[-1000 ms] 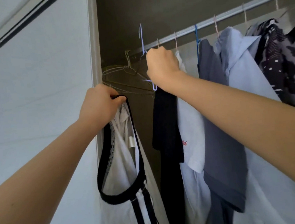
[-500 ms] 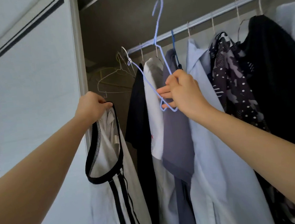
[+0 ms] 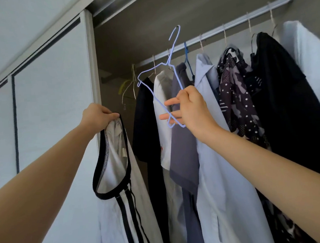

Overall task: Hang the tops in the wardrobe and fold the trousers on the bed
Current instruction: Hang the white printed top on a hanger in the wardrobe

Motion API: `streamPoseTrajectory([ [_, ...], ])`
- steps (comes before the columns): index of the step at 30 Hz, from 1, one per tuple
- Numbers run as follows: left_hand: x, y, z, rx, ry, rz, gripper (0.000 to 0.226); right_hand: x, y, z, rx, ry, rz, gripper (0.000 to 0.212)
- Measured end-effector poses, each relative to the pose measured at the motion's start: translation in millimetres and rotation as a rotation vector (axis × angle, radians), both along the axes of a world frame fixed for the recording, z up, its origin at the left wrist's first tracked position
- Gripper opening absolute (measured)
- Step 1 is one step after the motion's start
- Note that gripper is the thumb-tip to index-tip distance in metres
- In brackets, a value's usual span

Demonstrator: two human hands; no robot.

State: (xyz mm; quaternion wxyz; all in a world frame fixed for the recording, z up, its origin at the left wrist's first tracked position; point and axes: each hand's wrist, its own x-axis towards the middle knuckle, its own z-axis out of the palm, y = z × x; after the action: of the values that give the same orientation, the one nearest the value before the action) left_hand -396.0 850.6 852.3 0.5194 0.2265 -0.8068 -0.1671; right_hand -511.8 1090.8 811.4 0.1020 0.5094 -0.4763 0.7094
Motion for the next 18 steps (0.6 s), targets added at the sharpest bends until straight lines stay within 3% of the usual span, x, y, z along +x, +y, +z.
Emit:
streamPoseTrajectory([
  [8, 3, 5, 1, 0.028, -0.037, 0.040, 0.018, -15, 65, -56, 0.041, -0.204, 0.305, 0.030],
  [18, -1, 8, -5, 0.005, -0.164, 0.072, 0.018, -43, 129, -102, 0.093, -0.225, 0.286, 0.028],
])
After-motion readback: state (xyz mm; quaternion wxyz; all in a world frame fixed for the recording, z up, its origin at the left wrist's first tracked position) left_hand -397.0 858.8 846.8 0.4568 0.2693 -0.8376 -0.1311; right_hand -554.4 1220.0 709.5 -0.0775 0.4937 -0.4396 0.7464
